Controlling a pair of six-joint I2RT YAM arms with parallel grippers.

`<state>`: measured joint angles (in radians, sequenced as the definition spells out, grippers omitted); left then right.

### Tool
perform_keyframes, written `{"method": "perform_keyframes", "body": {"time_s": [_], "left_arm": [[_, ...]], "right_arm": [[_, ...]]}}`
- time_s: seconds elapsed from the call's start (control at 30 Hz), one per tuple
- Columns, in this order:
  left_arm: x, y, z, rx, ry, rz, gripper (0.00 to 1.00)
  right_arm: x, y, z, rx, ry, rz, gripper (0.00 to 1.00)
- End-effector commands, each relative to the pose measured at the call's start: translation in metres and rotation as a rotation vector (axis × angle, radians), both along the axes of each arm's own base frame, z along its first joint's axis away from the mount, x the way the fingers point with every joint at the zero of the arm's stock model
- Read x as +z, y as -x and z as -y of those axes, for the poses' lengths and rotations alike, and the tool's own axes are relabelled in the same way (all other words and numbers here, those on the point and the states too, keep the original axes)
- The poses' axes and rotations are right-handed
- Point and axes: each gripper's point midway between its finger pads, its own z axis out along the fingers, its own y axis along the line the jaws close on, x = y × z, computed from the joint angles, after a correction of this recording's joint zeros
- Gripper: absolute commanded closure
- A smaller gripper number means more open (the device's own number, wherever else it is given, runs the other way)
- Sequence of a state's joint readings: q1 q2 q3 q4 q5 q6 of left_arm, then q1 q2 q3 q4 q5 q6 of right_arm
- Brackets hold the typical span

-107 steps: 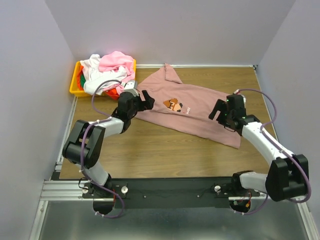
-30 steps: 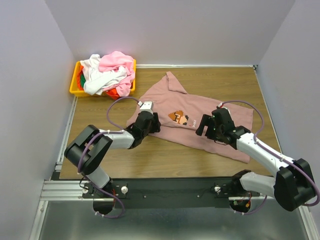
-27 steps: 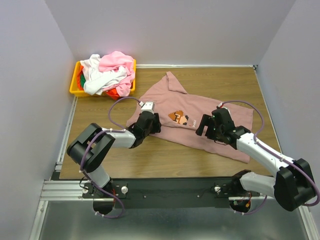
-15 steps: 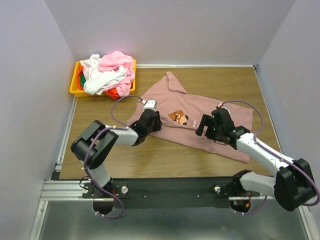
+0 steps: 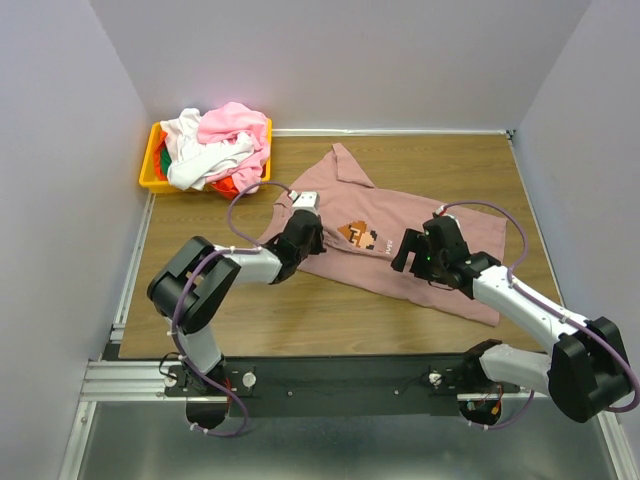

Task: Fold and stack the t-shirts
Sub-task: Fold the tshirt

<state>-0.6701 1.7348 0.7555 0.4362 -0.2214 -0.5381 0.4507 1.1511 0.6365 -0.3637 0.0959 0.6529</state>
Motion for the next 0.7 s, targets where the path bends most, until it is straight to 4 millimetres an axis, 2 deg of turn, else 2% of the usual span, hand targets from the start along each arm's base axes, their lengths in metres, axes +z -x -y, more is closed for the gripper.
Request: {"method": "perform_keyframes", "body": {"time_s": [0.0, 0.03, 0.13, 0.67], "left_arm": [[0.014, -0.015, 0.011, -0.010, -0.014, 0.046, 1.00], [0.022, -0.021, 0.016, -0.016, -0.006, 0.061, 1.00], [0.029, -0.030, 0.026, -0.042, -0.017, 0.075, 1.00], [0.031, -0.050, 0.073, -0.182, -0.057, 0.104, 1.00]], "right_arm": [[-0.003, 0.003, 0.005, 0.003, 0.028, 0.005, 0.04], [-0.003, 0.003, 0.006, 0.000, 0.030, 0.004, 0.04], [-0.005, 0.004, 0.005, 0.003, 0.032, -0.002, 0.04], [-0.012, 0.006, 0.006, 0.002, 0.036, -0.018, 0.05]]}}
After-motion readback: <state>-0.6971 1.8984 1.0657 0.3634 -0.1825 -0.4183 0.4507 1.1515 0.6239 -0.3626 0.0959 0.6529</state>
